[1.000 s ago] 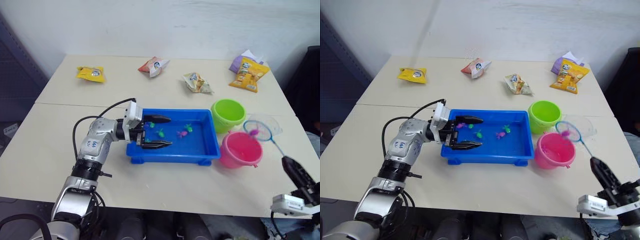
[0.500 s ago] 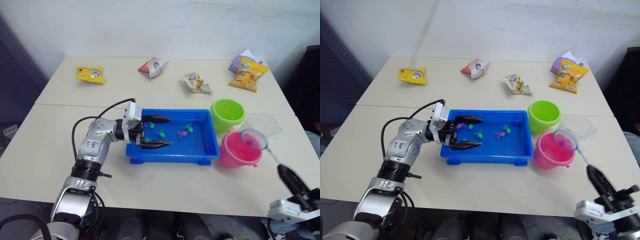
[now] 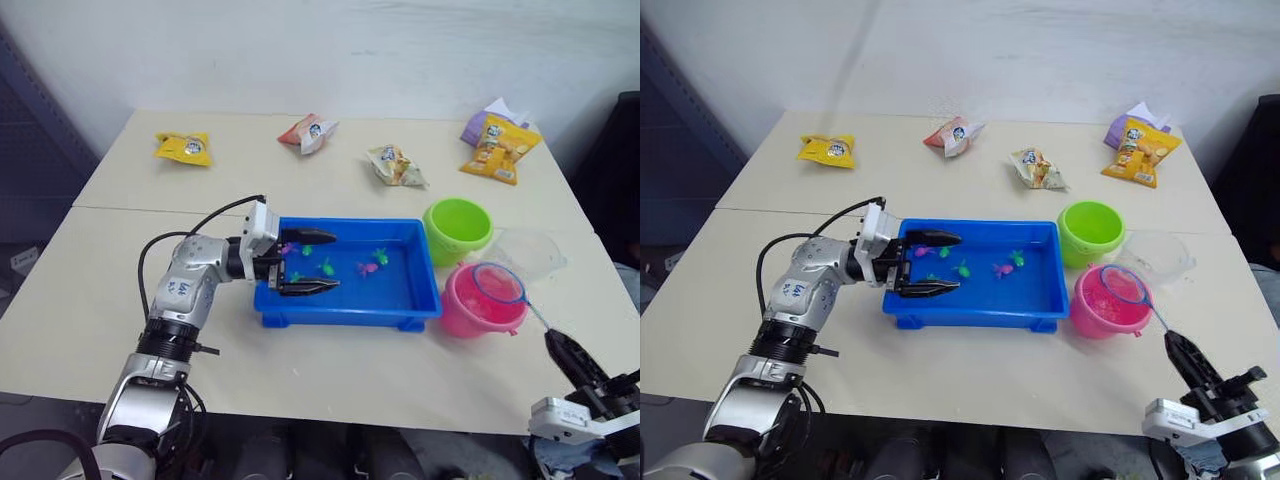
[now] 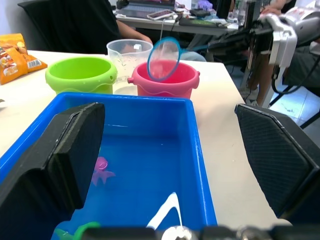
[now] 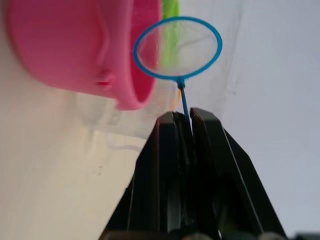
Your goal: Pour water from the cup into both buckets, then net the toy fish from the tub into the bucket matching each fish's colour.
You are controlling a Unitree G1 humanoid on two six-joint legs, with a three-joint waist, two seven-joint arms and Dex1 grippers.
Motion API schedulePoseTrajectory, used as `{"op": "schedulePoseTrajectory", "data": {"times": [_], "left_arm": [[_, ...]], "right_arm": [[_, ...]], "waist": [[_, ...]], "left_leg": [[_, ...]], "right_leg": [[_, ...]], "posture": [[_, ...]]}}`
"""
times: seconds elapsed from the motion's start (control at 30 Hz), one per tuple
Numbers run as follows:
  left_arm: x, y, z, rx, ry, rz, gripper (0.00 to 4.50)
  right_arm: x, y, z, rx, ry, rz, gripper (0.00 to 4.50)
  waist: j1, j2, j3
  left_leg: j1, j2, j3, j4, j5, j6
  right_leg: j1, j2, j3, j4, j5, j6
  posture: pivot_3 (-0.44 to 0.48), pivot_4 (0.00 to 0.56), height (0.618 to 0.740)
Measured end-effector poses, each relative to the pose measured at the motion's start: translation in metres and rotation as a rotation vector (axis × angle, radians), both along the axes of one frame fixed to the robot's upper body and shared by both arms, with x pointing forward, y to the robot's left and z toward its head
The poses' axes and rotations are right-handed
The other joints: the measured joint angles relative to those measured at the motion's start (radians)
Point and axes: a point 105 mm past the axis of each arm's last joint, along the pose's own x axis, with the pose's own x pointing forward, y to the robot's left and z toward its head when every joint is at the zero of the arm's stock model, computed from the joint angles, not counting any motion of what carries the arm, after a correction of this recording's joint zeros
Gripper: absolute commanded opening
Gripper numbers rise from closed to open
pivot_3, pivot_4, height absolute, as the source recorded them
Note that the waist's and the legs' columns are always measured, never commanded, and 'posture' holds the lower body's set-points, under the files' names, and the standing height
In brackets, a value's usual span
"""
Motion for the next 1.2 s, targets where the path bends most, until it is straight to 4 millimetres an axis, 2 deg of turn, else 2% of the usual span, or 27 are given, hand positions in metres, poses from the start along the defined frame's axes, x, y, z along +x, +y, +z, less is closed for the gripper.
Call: {"op": "schedulePoseTrajectory", "data": {"times": [0.07, 0.2, 0.37, 0.5, 0.57, 0.63, 0.73, 0.83, 0.93, 1.1, 1.2], "left_arm": [[0.0, 0.0, 0.0, -0.001, 0.0, 0.002, 4.48], [0.001, 0.0, 0.0, -0.001, 0.0, 0.005, 4.48], [0.001, 0.008, -0.001, 0.026, -0.002, 0.023, 4.48], [0.002, 0.029, -0.002, 0.063, -0.002, 0.07, 4.48], [0.001, 0.041, -0.008, 0.085, 0.019, 0.098, 4.48], [-0.001, 0.053, -0.012, 0.101, 0.031, 0.124, 4.48], [-0.002, 0.066, -0.014, 0.123, 0.039, 0.157, 4.48], [-0.005, 0.075, -0.018, 0.144, 0.049, 0.179, 4.48], [-0.008, 0.08, -0.02, 0.142, 0.052, 0.207, 4.48], [-0.016, 0.081, -0.023, 0.139, 0.054, 0.238, 4.48], [-0.017, 0.081, -0.022, 0.135, 0.05, 0.253, 4.48]], "right_arm": [[0.0, -0.005, 0.014, -0.011, -0.047, -0.009, 0.0], [0.0, -0.005, 0.019, 0.063, -0.053, 0.003, 0.0], [0.013, 0.019, 0.027, 0.487, 0.071, 0.169, 0.0], [0.029, 0.045, 0.051, 0.925, 0.184, 0.343, 0.0], [0.041, 0.061, 0.057, 1.166, 0.315, 0.431, 0.0], [0.051, 0.078, 0.055, 1.241, 0.487, 0.463, 0.0], [0.065, 0.094, 0.053, 1.282, 0.643, 0.457, 0.0], [0.077, 0.102, 0.045, 1.23, 0.751, 0.385, 0.0], [0.093, 0.11, 0.043, 1.179, 0.783, 0.343, 0.0], [0.108, 0.114, 0.032, 1.096, 0.847, 0.222, 0.0], [0.119, 0.116, 0.032, 0.929, 0.795, 0.212, 0.0]], "waist": [[0.001, -0.002, 0.0], [0.004, -0.002, 0.0], [-0.01, -0.003, 0.001], [-0.022, -0.004, 0.001], [-0.023, -0.004, 0.001], [-0.02, -0.004, 0.001], [-0.012, -0.004, 0.001], [-0.002, -0.004, 0.001], [0.003, -0.004, 0.001], [0.007, -0.004, 0.001], [0.005, -0.004, 0.001]], "left_leg": [[0.0, 0.0, -0.001, 0.0, 0.0, 0.0], [0.0, 0.0, -0.001, 0.0, 0.0, 0.0], [0.0, 0.0, -0.001, 0.0, 0.0, 0.001], [0.001, 0.002, -0.002, 0.0, 0.0, 0.001], [0.001, 0.002, -0.003, 0.001, 0.0, 0.002], [0.0, 0.002, -0.004, 0.002, 0.0, 0.003], [-0.002, 0.002, -0.006, 0.002, -0.002, 0.007], [-0.003, 0.001, -0.006, 0.002, -0.002, 0.007], [-0.005, 0.001, -0.006, 0.003, -0.002, 0.006], [-0.007, 0.001, -0.007, 0.002, -0.003, 0.006], [-0.007, 0.001, -0.006, 0.002, -0.003, 0.006]], "right_leg": [[0.0, 0.0, 0.0, 0.001, 0.0, 0.0], [0.0, 0.0, -0.001, 0.0, 0.0, 0.0], [0.0, 0.0, 0.0, 0.002, 0.0, 0.0], [0.001, 0.0, -0.001, 0.002, 0.0, 0.0], [0.001, 0.0, -0.001, 0.003, 0.0, 0.0], [0.001, -0.001, -0.002, 0.003, 0.0, 0.0], [0.001, -0.002, -0.004, 0.001, 0.0, 0.0], [0.0, -0.003, -0.004, -0.001, 0.0, 0.0], [0.0, -0.003, -0.004, -0.003, 0.0, 0.0], [-0.001, -0.004, -0.006, -0.005, 0.0, 0.0], [-0.001, -0.003, -0.006, -0.004, 0.0, 0.0]], "posture": [[0.0, 0.15, 0.738], [0.0, 0.15, 0.738], [0.0, 0.15, 0.738], [0.0, 0.15, 0.738], [0.0, 0.15, 0.738], [0.0, 0.15, 0.738], [0.0, 0.15, 0.738], [0.0, 0.15, 0.738], [0.0, 0.15, 0.738], [0.0, 0.15, 0.738], [0.0, 0.15, 0.738]]}}
